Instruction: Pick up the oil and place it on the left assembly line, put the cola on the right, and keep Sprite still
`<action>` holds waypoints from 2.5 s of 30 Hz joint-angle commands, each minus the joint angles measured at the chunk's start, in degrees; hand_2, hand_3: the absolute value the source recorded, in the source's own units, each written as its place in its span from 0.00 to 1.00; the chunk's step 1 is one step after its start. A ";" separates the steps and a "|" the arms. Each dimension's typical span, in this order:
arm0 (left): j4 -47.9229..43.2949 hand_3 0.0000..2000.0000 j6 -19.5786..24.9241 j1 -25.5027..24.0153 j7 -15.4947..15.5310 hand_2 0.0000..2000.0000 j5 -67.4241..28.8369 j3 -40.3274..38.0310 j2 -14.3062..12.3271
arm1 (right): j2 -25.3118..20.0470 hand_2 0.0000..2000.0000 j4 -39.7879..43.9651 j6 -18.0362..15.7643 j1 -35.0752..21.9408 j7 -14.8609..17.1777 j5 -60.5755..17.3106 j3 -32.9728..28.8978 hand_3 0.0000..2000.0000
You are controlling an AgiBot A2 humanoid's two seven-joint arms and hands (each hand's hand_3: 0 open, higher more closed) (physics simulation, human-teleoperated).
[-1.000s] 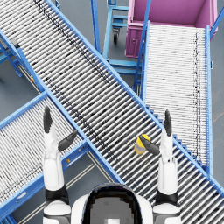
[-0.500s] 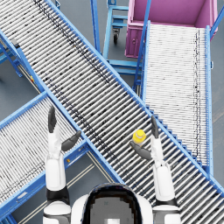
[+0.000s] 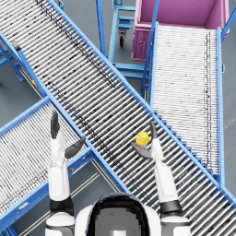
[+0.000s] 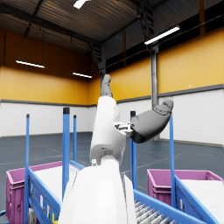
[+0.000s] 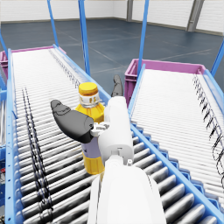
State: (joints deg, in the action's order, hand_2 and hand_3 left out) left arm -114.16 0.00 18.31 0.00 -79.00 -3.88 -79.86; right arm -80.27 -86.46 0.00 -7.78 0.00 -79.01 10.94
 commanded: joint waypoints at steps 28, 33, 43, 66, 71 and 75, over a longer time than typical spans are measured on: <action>3.13 0.00 0.00 -4.70 0.00 0.00 0.01 10.22 -1.14 | -9.47 1.00 -6.58 -7.61 -20.10 -0.11 -0.01 2.29 1.00; 4.22 0.00 0.00 -2.81 0.00 0.00 0.00 18.04 -3.46 | -9.52 1.00 -9.97 -8.91 -21.83 0.08 -0.01 7.84 1.00; 11.11 0.00 0.51 3.45 -0.01 0.00 0.00 25.74 -9.98 | -6.85 1.00 -12.89 -9.36 -16.21 -0.02 -0.03 16.80 1.00; 10.88 1.00 5.91 2.51 0.24 1.00 0.00 22.73 -4.15 | 1.15 0.00 -28.20 -1.06 -16.54 0.18 -0.17 6.01 0.02; 6.98 1.00 3.90 -0.61 -0.07 1.00 -0.03 6.56 -3.45 | 2.11 0.00 -29.44 -0.20 -13.93 0.03 -0.05 1.84 0.00; 9.24 1.00 4.38 -5.11 -0.12 1.00 -0.01 -5.99 -4.98 | 2.35 0.00 -29.24 -0.05 -12.67 0.01 -0.03 1.49 0.00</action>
State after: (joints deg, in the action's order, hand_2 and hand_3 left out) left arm -105.48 4.40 14.97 -0.10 -79.00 -2.07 -84.08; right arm -78.26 -115.57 -0.04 -20.74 0.01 -79.04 13.15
